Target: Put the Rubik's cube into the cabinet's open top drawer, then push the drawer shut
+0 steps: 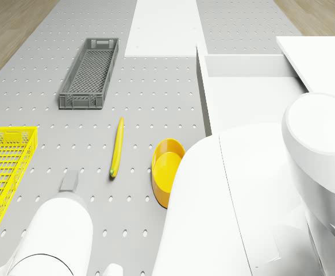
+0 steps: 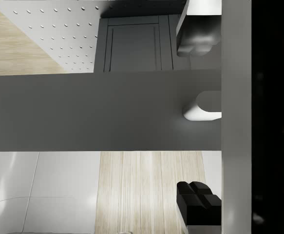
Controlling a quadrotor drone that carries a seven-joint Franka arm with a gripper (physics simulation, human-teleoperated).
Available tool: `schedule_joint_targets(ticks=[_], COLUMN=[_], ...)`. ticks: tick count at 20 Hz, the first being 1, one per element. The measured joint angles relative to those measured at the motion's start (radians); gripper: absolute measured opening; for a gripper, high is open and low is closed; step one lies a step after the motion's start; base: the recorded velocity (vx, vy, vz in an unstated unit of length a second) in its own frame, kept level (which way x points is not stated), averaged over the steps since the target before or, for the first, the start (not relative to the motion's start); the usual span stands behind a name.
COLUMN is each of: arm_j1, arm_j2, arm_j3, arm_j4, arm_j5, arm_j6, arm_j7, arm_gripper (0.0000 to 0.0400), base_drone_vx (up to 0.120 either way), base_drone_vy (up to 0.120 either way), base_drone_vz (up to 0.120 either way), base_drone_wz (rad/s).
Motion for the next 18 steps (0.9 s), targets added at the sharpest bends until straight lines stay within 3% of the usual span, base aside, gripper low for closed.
schedule_joint_targets(ticks=[3, 6, 11, 13, 18], arm_j1=[-0.074, -0.118, -0.155, -0.164, -0.177], arm_j2=[0.011, 0.015, 0.014, 0.012, 0.006], arm_j3=[-0.023, -0.037, -0.052, -0.056, -0.062], arm_j4=[0.056, 0.09, 0.117, 0.123, 0.13], arm_j5=[0.038, 0.062, 0.085, 0.091, 0.102], arm_j6=[-0.048, -0.072, -0.086, -0.088, -0.086], arm_j7=[0.035, 0.055, 0.071, 0.074, 0.08], arm_gripper=[0.0197, 0.0149, 0.0117, 0.0113, 0.0107], base_drone_vx=[0.0, 0.0, 0.0, 0.0, 0.0], base_drone_vy=[0.0, -0.013, -0.12, -0.02, -0.12], base_drone_vz=[0.0, 0.0, 0.0, 0.0, 0.0], base_drone_wz=[0.0, 0.0, 0.0, 0.0, 0.0])
